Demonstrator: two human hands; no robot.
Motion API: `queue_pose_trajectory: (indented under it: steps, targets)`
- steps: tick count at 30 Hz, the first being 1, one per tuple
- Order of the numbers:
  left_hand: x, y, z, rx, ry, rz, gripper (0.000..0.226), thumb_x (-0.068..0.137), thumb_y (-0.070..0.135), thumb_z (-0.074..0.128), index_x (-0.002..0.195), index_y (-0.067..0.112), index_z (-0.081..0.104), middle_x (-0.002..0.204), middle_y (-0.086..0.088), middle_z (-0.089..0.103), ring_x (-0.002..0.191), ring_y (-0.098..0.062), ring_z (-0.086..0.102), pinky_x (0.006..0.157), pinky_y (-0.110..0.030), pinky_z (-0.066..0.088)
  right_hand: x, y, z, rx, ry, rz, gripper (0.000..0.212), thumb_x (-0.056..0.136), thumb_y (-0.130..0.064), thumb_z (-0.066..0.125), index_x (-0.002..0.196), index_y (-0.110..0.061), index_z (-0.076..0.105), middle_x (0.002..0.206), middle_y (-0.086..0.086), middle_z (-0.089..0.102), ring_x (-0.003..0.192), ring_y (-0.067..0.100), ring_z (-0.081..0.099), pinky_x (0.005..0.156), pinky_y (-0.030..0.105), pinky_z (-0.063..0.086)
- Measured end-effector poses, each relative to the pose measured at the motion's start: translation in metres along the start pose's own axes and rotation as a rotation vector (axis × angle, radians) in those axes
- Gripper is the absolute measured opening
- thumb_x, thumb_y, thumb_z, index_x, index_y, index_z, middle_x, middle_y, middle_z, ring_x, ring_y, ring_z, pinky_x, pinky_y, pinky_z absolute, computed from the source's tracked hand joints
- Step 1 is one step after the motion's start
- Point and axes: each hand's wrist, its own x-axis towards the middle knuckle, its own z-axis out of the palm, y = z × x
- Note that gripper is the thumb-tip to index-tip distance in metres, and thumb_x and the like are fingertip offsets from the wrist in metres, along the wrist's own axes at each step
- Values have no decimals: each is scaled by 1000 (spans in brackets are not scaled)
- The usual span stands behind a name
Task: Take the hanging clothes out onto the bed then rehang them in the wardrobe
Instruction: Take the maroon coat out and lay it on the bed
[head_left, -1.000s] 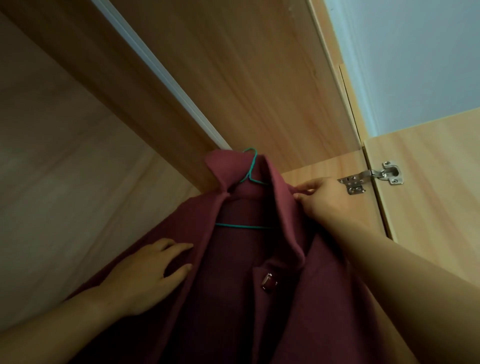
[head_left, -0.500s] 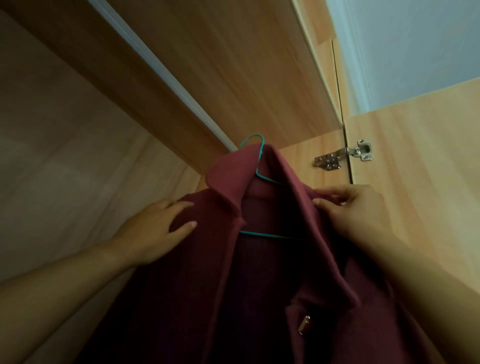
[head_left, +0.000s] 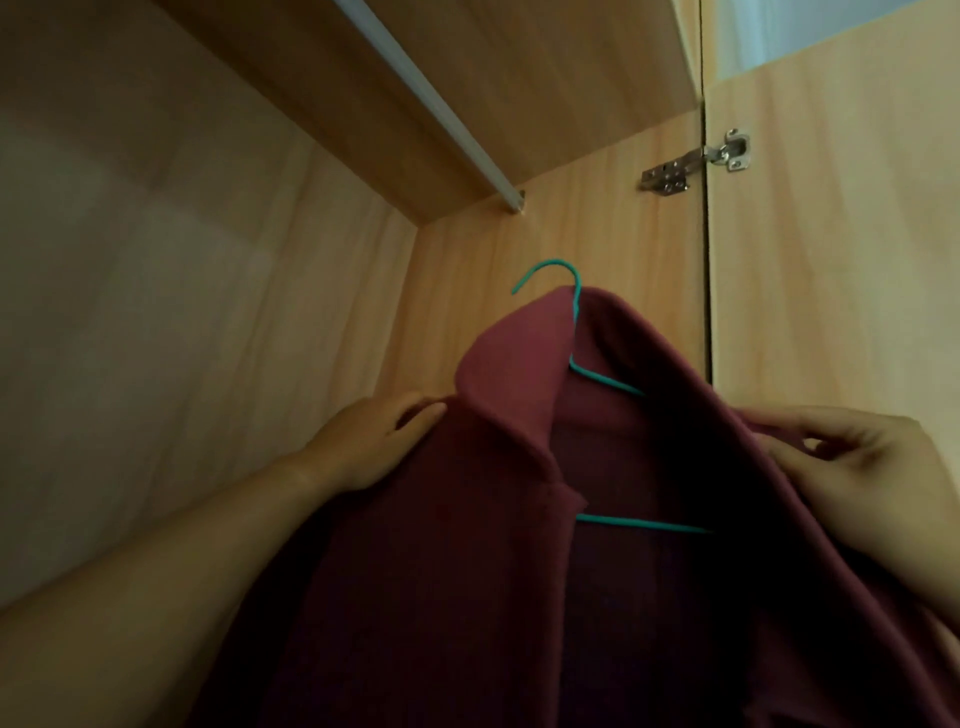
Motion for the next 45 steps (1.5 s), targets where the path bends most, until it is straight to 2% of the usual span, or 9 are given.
queue_pose_trajectory:
  steps: [3, 6, 9, 15, 17, 25, 31, 41, 45]
  targets:
    - [-25, 8, 3, 0, 127, 38, 48, 82, 71, 32, 107, 40, 59, 97, 23, 65, 90, -4, 61, 72, -25, 45, -27, -5, -19, 33, -48, 60, 27, 66, -43, 76, 91, -35, 74, 82, -9, 74, 79, 15, 70, 79, 46, 56]
    - [-50, 20, 1, -105, 214, 59, 30, 80, 64, 42, 98, 45, 56, 84, 31, 60, 83, 1, 60, 69, -23, 45, -55, -5, -32, 80, -74, 97, 44, 51, -68, 73, 86, -42, 73, 79, -10, 74, 72, 8, 69, 71, 34, 57]
    - [-81, 27, 7, -218, 215, 63, 30, 79, 61, 46, 101, 45, 58, 88, 31, 63, 86, 3, 62, 75, -22, 49, -81, -11, -40, 90, -78, 144, 20, 67, -34, 76, 76, -50, 71, 72, -16, 71, 57, -4, 60, 56, 10, 49]
    - [-141, 48, 42, -375, 155, -62, 5, 79, 46, 67, 81, 48, 62, 91, 36, 62, 83, 10, 59, 69, -10, 43, -148, -7, -60, -34, -112, 227, 16, 67, -24, 78, 80, -33, 75, 74, -16, 71, 54, 5, 52, 52, 12, 44]
    - [-161, 61, 57, -448, 134, -82, 20, 81, 30, 72, 75, 45, 60, 82, 39, 61, 77, 15, 57, 63, -2, 38, -171, -6, -65, -106, -145, 225, 21, 70, -18, 78, 82, -33, 73, 71, -22, 69, 48, 2, 48, 50, 9, 40]
    - [-214, 115, 97, -669, -7, -61, 36, 80, 10, 73, 69, 42, 62, 74, 31, 63, 70, 13, 56, 66, -3, 38, -257, -10, -119, -199, -41, 294, 25, 66, -41, 77, 89, -34, 73, 89, -19, 71, 61, 18, 56, 63, 27, 46]
    - [-212, 196, 97, -621, 37, 22, 13, 75, 52, 61, 82, 40, 63, 77, 24, 63, 78, -9, 63, 71, -29, 50, -293, -33, -187, -299, 141, 334, 22, 69, -35, 72, 90, -31, 71, 84, -20, 69, 63, 3, 56, 64, 15, 43]
    - [-236, 371, 103, -716, 71, 242, 17, 80, 34, 67, 85, 18, 70, 84, 13, 63, 80, -6, 57, 66, -21, 39, -367, -71, -342, -402, 359, 431, 30, 67, -62, 68, 89, -43, 72, 85, -12, 72, 75, 11, 65, 73, 33, 51]
    - [-250, 448, 105, -764, 67, 325, 15, 81, 33, 70, 85, 18, 71, 83, 8, 67, 76, -8, 57, 65, -26, 41, -397, -92, -412, -421, 386, 472, 14, 72, -37, 74, 80, -48, 72, 82, -19, 71, 77, 1, 64, 75, 24, 49]
